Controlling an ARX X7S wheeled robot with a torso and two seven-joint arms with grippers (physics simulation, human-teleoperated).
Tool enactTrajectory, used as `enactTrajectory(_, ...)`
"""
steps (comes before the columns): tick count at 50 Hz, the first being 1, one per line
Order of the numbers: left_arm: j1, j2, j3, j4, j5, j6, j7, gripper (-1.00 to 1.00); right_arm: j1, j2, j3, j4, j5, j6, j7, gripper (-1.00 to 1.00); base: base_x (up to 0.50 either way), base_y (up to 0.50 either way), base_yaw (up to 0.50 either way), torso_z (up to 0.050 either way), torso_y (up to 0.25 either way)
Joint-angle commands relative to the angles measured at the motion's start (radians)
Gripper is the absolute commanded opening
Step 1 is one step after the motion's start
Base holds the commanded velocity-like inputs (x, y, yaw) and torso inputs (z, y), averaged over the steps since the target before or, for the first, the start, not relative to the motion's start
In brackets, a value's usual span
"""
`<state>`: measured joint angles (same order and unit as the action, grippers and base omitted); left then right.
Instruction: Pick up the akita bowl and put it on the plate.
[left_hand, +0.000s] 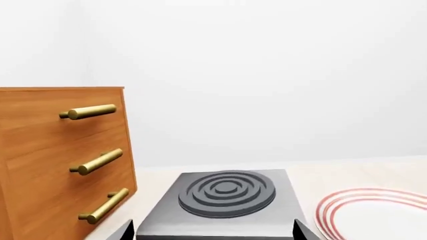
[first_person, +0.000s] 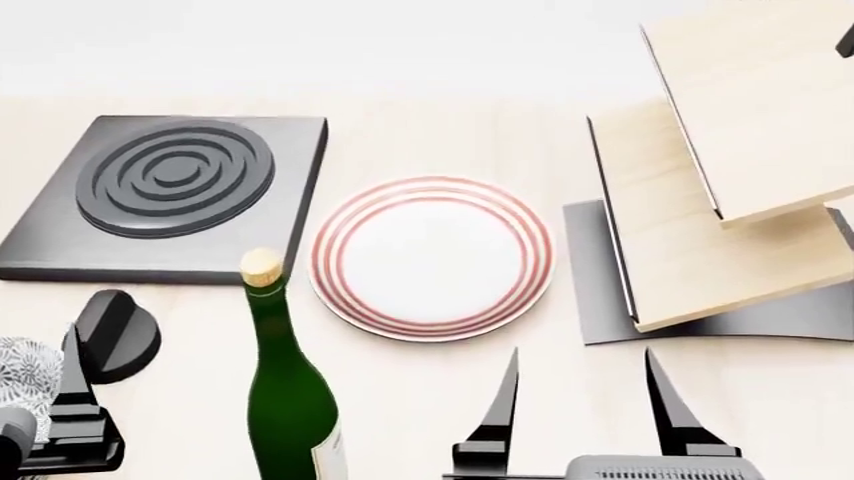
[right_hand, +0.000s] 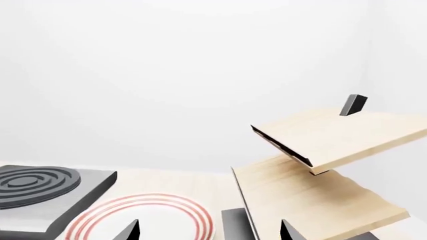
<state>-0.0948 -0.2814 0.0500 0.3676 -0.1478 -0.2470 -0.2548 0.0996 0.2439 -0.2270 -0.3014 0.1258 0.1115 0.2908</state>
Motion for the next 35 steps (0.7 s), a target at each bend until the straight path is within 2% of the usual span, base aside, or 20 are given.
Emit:
enactTrajectory(1,0.000,-0.003,0.003,-0.005,-0.004,0.004,-0.003,1.00,0.002,0.002,-0.009,0.006,0.003,-0.002,0.004,1.00,0.08,-0.04,0.00,0.000,0.000)
enactTrajectory(35,0.000,-0.010,0.013,-0.016,-0.015,0.015,-0.015,1.00,0.008,0.014,-0.029,0.013,0.008,-0.003,0.017,1.00,0.08,-0.03,0.00,0.000,0.000)
